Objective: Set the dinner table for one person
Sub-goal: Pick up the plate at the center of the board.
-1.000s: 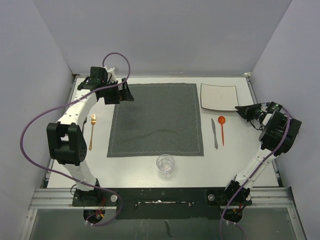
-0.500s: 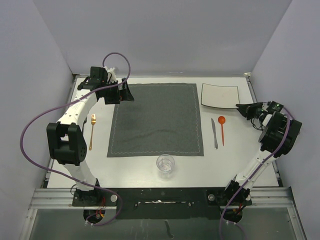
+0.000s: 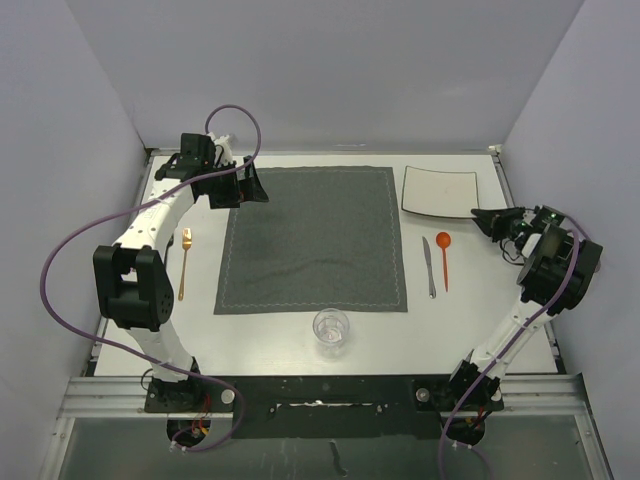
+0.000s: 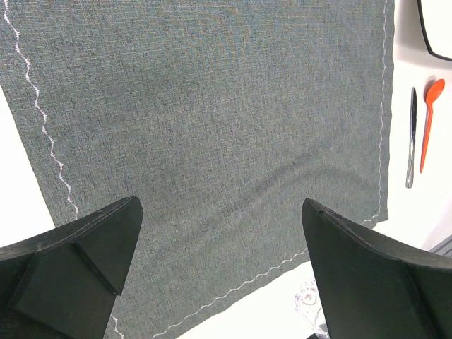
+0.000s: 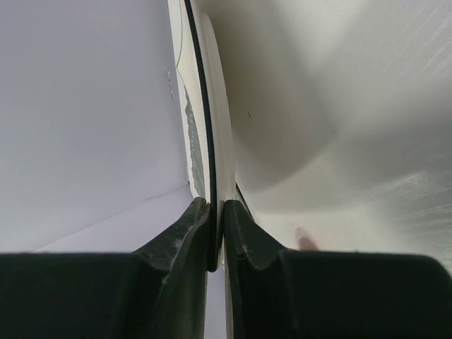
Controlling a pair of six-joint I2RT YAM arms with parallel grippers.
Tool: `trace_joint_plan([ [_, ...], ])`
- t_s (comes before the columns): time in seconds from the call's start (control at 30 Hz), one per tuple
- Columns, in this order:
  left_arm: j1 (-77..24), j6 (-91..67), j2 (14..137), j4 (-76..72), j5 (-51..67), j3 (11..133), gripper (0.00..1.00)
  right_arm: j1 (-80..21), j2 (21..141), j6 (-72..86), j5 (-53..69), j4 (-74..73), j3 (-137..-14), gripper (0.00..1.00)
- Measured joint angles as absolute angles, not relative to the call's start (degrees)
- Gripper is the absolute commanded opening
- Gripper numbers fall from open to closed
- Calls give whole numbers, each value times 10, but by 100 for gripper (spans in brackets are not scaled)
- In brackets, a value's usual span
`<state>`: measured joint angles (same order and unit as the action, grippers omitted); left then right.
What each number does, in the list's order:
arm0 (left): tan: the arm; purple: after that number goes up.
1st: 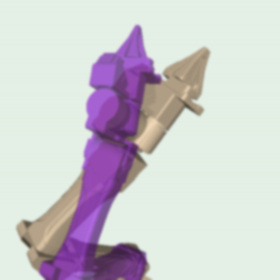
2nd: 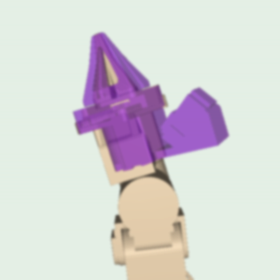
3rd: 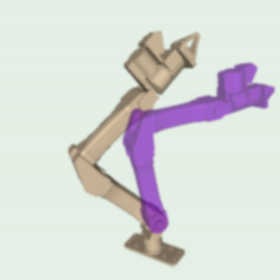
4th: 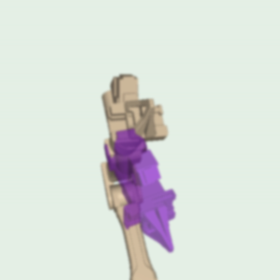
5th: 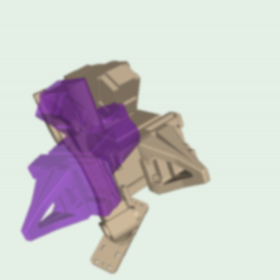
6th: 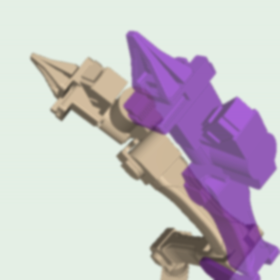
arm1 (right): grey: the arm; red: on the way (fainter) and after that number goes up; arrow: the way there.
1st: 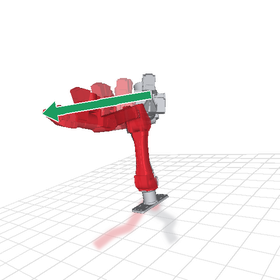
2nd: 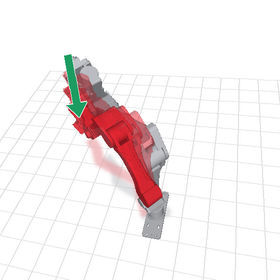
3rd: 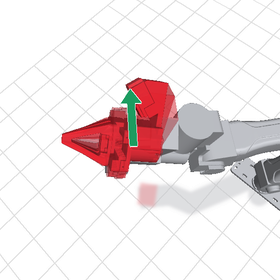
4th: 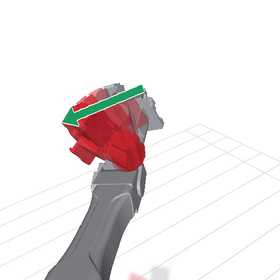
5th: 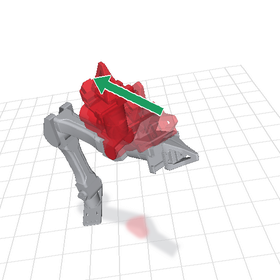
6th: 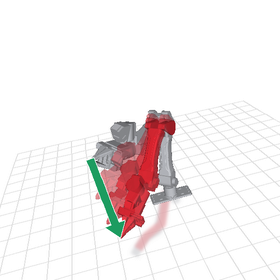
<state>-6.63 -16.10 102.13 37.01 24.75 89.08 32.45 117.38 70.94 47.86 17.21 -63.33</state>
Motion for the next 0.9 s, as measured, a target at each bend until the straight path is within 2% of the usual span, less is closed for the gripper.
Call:
trace_joint_plan([
  [0.9, -66, -163, 1021, 369, 258, 891, 98, 324, 1174, 783, 500, 310, -575, 0],
])
